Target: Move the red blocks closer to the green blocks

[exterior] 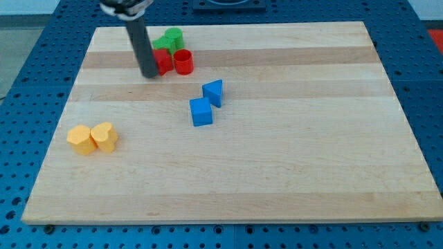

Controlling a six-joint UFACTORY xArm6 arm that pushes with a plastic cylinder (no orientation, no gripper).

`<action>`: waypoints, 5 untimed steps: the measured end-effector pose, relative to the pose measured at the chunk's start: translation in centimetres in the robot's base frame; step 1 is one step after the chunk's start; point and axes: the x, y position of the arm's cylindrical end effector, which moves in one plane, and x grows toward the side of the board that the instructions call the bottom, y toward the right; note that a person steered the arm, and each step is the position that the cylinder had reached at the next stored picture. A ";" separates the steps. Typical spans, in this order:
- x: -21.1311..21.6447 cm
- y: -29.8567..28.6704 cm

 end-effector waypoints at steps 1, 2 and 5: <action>-0.5 0.4; -0.6 -3.7; -12.8 2.4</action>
